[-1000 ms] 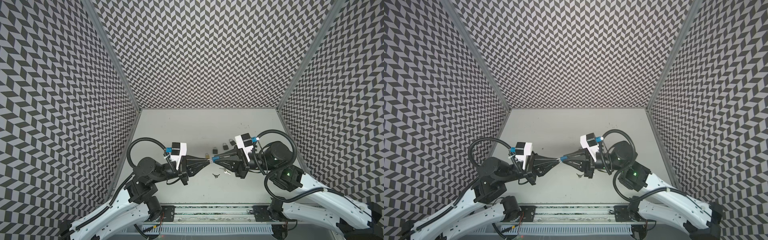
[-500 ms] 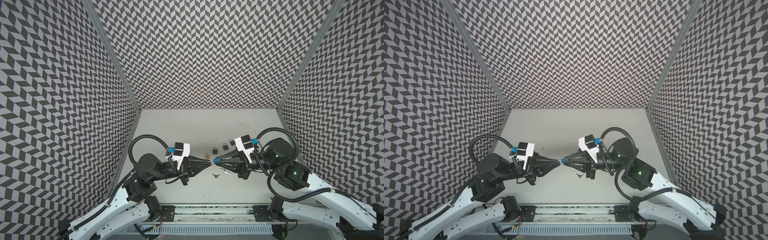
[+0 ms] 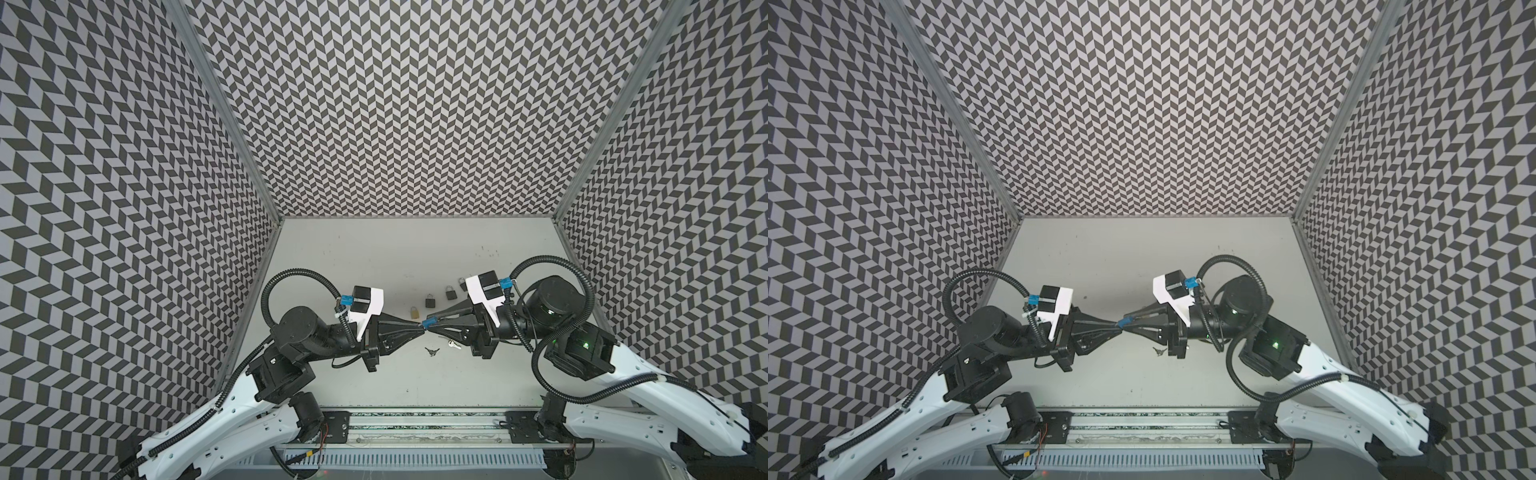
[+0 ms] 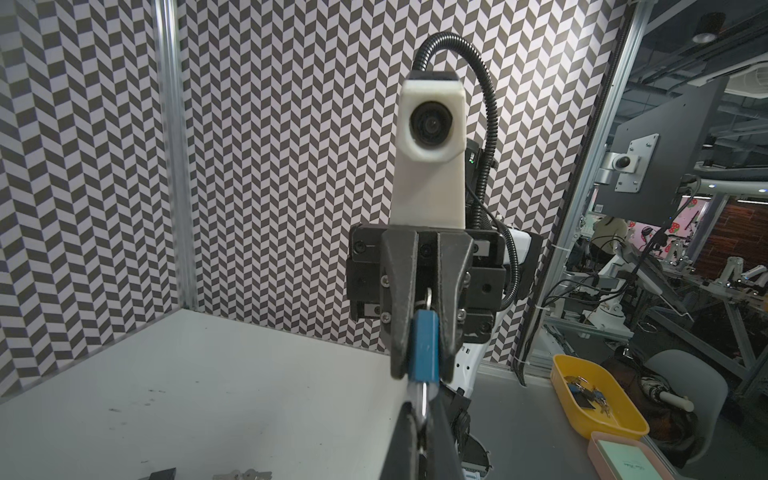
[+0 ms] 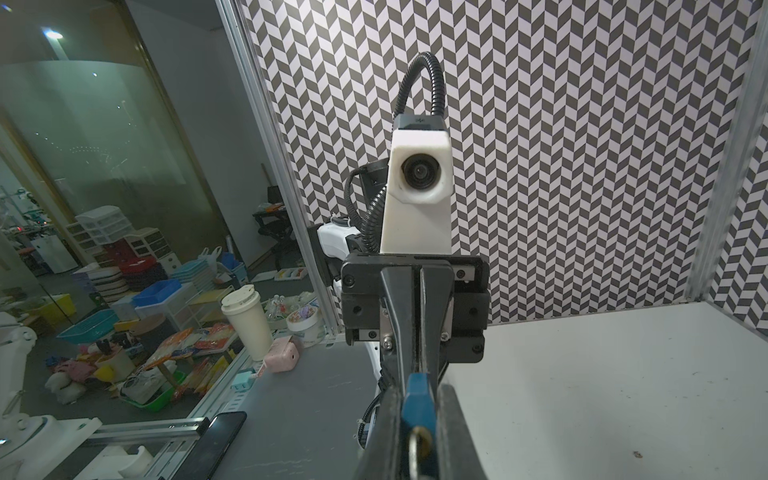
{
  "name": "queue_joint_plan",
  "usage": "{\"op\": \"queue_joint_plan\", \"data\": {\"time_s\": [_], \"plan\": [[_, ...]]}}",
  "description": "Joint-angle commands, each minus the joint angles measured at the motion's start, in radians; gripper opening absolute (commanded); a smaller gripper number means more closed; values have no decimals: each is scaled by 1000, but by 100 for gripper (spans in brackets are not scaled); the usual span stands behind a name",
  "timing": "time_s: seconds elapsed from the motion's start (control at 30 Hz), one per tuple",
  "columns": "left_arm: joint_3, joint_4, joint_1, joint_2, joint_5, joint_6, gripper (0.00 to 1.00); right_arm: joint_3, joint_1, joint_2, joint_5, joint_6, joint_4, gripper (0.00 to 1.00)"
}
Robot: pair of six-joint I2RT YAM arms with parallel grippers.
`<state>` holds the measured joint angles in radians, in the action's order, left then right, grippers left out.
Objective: Lock with the key
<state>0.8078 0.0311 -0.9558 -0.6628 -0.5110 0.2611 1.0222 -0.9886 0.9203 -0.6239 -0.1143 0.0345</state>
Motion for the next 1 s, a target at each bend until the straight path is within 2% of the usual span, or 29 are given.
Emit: {"op": "queue_joint_plan", "data": {"time_s": [0.0, 0.1, 0.13, 0.17, 0.2, 0.33, 0.4, 0.47, 0.6, 0.7, 0.97], "plan": [[18, -2, -5, 30, 58, -20, 0, -21, -13, -18, 3, 21, 51, 0], [29, -16, -6, 30, 47, -23, 0, -26, -13, -23, -15, 8, 47, 0], [36, -22, -6, 25, 42, -26, 0, -23, -13, -22, -17, 6, 52, 7], [42, -30, -6, 22, 37, -29, 0, -18, -13, -22, -15, 5, 56, 19], [45, -36, -6, 19, 36, -34, 0, -16, -12, -27, -9, 5, 54, 26], [52, -63, -6, 13, 38, -45, 0, -2, -13, -54, 30, 2, 51, 42], [64, -88, -6, 7, 35, -55, 0, 18, -13, -51, 44, 20, 95, 52], [79, -116, -6, -3, 30, -69, 0, 36, -13, -49, 66, 42, 138, 58], [103, -168, -5, -18, 23, -98, 0, 96, -12, -34, 85, 88, 246, 59], [114, -187, -6, -24, 19, -108, 0, 138, -12, -26, 117, 121, 321, 55], [121, -206, -6, -12, 29, -114, 0, 140, -13, -71, 181, 108, 293, 31]]}}
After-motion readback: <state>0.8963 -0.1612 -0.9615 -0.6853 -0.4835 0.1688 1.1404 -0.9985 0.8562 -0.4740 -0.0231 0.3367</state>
